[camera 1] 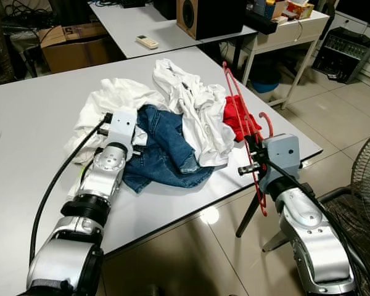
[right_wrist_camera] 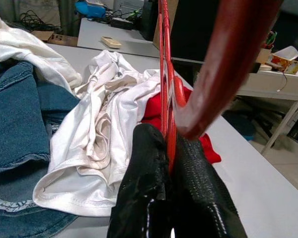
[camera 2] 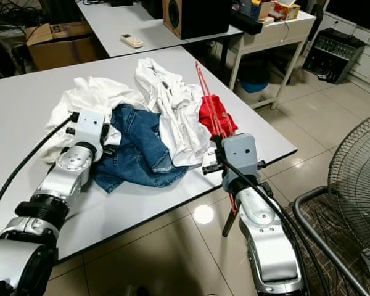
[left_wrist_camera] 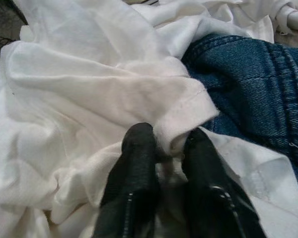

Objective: Hang hanger

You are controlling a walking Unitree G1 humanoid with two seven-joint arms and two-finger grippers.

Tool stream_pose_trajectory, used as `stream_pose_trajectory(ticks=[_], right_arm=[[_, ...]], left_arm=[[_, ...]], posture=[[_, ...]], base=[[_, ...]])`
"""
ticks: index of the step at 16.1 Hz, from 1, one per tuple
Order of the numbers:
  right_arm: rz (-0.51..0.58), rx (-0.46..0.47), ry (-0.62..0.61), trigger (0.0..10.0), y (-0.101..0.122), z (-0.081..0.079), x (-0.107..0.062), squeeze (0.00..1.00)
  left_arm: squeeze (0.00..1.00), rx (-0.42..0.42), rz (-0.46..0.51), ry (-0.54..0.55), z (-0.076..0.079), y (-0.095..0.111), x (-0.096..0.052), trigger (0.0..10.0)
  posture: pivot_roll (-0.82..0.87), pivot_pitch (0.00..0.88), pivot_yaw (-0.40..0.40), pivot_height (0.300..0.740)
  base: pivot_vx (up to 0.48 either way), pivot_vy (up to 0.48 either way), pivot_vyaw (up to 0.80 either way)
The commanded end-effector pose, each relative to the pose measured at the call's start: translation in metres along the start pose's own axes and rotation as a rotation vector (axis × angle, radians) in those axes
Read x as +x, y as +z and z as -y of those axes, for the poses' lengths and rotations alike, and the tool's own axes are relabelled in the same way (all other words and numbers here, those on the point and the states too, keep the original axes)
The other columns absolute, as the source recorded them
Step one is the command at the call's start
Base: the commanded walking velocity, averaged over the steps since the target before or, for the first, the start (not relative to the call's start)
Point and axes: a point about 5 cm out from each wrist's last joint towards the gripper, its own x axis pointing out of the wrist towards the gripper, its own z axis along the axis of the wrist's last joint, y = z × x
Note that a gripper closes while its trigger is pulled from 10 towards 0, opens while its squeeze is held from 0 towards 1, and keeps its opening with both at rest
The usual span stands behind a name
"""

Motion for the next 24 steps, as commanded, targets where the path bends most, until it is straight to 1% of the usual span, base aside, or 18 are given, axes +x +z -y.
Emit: stream_pose_trajectory(ticks=[1,4,6,7,8,9,10,12,13,14,15,16,18,20,21,22,23,24], right_arm=[[0.012,-0.011,-0.010,10.0,0.002,0.004,0.000,0.00],[0.015,-0.018,-0.014,10.0,0.004,0.004,0.000,0.00],[0.015,-0.022,-0.013,10.0,0.004,0.004,-0.002,0.00],[0.016,-0.025,-0.013,10.0,0.005,0.005,-0.002,0.00],[0.016,-0.030,-0.014,10.0,0.005,0.007,-0.003,0.00],[0.016,-0.031,-0.015,10.0,0.005,0.008,-0.003,0.00],[0.019,-0.035,-0.020,10.0,0.006,0.010,-0.002,0.00],[0.021,-0.035,-0.022,10.0,0.006,0.010,-0.002,0.00],[0.020,-0.034,-0.021,10.0,0.006,0.009,-0.002,0.00],[0.019,-0.032,-0.018,10.0,0.005,0.008,-0.001,0.00],[0.020,-0.031,-0.015,10.0,0.005,0.006,-0.001,0.00],[0.020,-0.028,-0.014,10.0,0.005,0.005,-0.001,0.00],[0.020,-0.025,-0.014,10.0,0.004,0.004,0.000,0.00],[0.018,-0.026,-0.014,10.0,0.004,0.004,-0.001,0.00],[0.018,-0.026,-0.014,10.0,0.004,0.004,-0.001,0.00],[0.017,-0.026,-0.019,10.0,0.004,0.006,-0.002,0.00],[0.016,-0.027,-0.024,10.0,0.004,0.007,-0.002,0.00],[0.015,-0.026,-0.028,10.0,0.003,0.008,-0.002,0.00]], left_arm=[[0.00,-0.019,0.002,-0.008,0.001,-0.002,-0.002,0.0],[0.00,-0.069,0.022,0.000,-0.008,-0.001,-0.002,0.0],[0.00,-0.151,0.108,-0.043,-0.015,0.013,-0.002,0.0],[0.00,-0.206,0.200,-0.108,-0.019,0.029,-0.003,0.0],[0.00,-0.271,0.373,-0.189,-0.033,0.061,-0.009,0.0],[0.00,-0.274,0.428,-0.221,-0.039,0.071,-0.013,0.0],[0.00,-0.293,0.600,-0.334,-0.060,0.104,-0.028,0.0],[0.00,-0.299,0.697,-0.569,-0.068,0.125,-0.051,0.0],[0.00,-0.228,0.659,-0.736,-0.059,0.123,-0.063,0.0],[0.00,-0.135,0.570,-0.910,-0.044,0.111,-0.075,0.0],[0.00,-0.053,0.455,-1.030,-0.029,0.092,-0.083,0.0],[0.00,0.062,0.320,-1.074,-0.017,0.064,-0.085,0.0],[0.00,0.243,0.146,-1.084,-0.005,0.022,-0.084,0.0],[0.00,0.427,-0.016,-1.031,-0.006,-0.012,-0.086,10.0],[0.00,0.426,-0.036,-1.052,-0.006,-0.017,-0.090,10.0],[1.00,0.341,-0.031,-1.091,-0.006,-0.013,-0.097,10.0],[1.00,0.238,0.006,-1.125,-0.006,-0.004,-0.104,10.0],[1.00,0.190,0.028,-1.158,-0.005,0.001,-0.110,10.0]], posture=[[0.00,0.015,0.023,0.740],[-0.02,0.015,0.024,0.740],[-0.03,0.016,0.020,0.740],[-0.03,0.017,0.017,0.740],[-0.03,0.017,0.013,0.740],[-0.03,0.017,0.012,0.740],[-0.03,0.018,0.011,0.740],[-0.02,0.016,0.010,0.740],[-0.02,0.014,0.010,0.740],[-0.01,0.013,0.011,0.740],[-0.01,0.012,0.013,0.740],[-0.01,0.011,0.013,0.740],[-0.01,0.011,0.014,0.740],[-0.01,0.011,0.016,0.740],[-0.01,0.011,0.018,0.740],[-0.01,0.013,0.020,0.740],[-0.01,0.013,0.022,0.740],[-0.01,0.015,0.023,0.740]], base=[[0.000,0.000,0.00],[0.000,0.000,0.00],[0.000,0.000,0.00],[0.000,0.000,0.00],[0.000,0.000,0.00],[0.000,0.000,0.00],[0.000,0.000,0.00],[0.000,0.000,0.00],[0.000,0.000,0.00],[0.000,0.000,0.00],[0.000,0.000,0.00],[0.000,0.000,0.00],[0.000,0.000,0.00],[0.000,0.000,0.00],[0.000,0.000,0.00],[0.000,0.000,0.00],[0.000,0.000,0.00],[0.000,0.000,0.00]])
